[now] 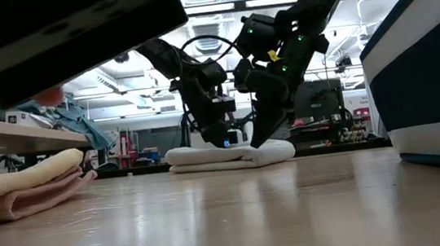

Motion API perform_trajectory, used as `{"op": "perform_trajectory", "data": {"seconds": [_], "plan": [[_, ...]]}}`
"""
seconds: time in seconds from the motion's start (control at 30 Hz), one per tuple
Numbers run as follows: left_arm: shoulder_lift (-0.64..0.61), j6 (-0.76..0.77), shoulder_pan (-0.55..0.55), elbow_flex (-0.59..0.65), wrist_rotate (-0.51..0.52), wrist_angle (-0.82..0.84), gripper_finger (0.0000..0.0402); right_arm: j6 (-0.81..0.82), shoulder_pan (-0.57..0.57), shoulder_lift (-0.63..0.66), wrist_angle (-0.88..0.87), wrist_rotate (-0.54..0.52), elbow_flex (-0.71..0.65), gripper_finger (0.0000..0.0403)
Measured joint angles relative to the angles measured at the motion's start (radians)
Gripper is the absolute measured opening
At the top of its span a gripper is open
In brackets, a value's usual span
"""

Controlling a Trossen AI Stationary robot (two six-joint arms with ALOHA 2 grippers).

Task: Fold towel
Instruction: Fold the white towel

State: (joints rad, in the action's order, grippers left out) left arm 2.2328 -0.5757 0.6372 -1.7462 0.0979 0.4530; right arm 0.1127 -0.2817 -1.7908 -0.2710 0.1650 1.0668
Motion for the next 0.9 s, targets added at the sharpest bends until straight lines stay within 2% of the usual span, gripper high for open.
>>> {"op": "perform_trajectory", "data": {"seconds": [0.07, 0.23, 0.5, 0.73, 0.8, 0.9], "plan": [[-0.001, 0.005, 0.002, 0.000, 0.044, 0.001, 0.0025, 0.000, 0.000, 0.000, 0.002, 0.000, 0.003, 0.0013], [-0.005, 0.012, 0.001, 0.000, 0.069, 0.001, 0.0066, 0.007, 0.000, 0.000, 0.036, 0.000, 0.006, 0.0013], [-0.026, 0.016, 0.002, 0.000, 0.077, 0.019, 0.0129, 0.030, 0.000, -0.004, 0.077, -0.008, 0.007, 0.0013], [-0.074, 0.034, 0.005, -0.027, 0.077, 0.082, 0.0161, 0.053, -0.002, -0.045, 0.104, -0.009, 0.007, 0.0013], [-0.094, 0.062, 0.005, -0.036, 0.053, 0.157, 0.0167, 0.053, -0.002, -0.057, 0.091, -0.008, 0.007, 0.0013], [-0.117, 0.095, 0.005, -0.034, -0.048, 0.283, 0.0167, 0.051, -0.006, -0.053, 0.078, -0.005, 0.006, 0.0013]]}}
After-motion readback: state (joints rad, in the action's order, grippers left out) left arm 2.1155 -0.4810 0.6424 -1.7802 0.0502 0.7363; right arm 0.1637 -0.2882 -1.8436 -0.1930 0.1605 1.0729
